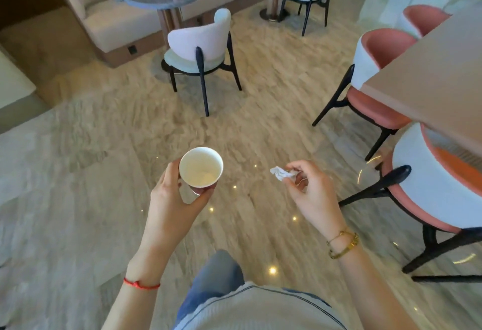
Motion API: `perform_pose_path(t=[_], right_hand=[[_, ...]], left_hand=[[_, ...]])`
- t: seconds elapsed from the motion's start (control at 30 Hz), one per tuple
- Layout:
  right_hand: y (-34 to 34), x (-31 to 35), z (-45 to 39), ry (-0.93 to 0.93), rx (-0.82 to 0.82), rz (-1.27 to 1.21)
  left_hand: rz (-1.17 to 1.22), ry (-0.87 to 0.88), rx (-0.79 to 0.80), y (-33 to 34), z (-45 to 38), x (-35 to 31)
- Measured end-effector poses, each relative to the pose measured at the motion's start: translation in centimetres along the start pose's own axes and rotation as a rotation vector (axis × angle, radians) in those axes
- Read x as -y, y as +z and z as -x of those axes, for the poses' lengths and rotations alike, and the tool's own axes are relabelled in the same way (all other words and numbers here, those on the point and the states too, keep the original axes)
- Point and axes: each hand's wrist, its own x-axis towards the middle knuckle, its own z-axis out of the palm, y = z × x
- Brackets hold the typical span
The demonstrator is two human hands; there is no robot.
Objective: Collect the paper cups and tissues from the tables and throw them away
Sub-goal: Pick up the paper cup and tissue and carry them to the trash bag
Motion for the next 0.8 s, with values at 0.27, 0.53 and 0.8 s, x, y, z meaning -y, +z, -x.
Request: perform_pose_path(t=[0.27, 0.53, 0.8], right_hand=[[4.8, -4.4, -17.9, 0.017, 0.000, 0.006], [7.9, -5.1, -41.7, 0.009, -0.100, -0.005], [7.1, -9.5, -56.9, 0.170, -0.243, 0.042]], left_hand=[[0.022, -0.011, 0.028, 6.2, -19.2, 3.7], [0.013, 0.124, 0.079, 11.2, -44.1, 4.3], [0.007, 0.232, 0.252, 19.1, -63.4, 2.7]])
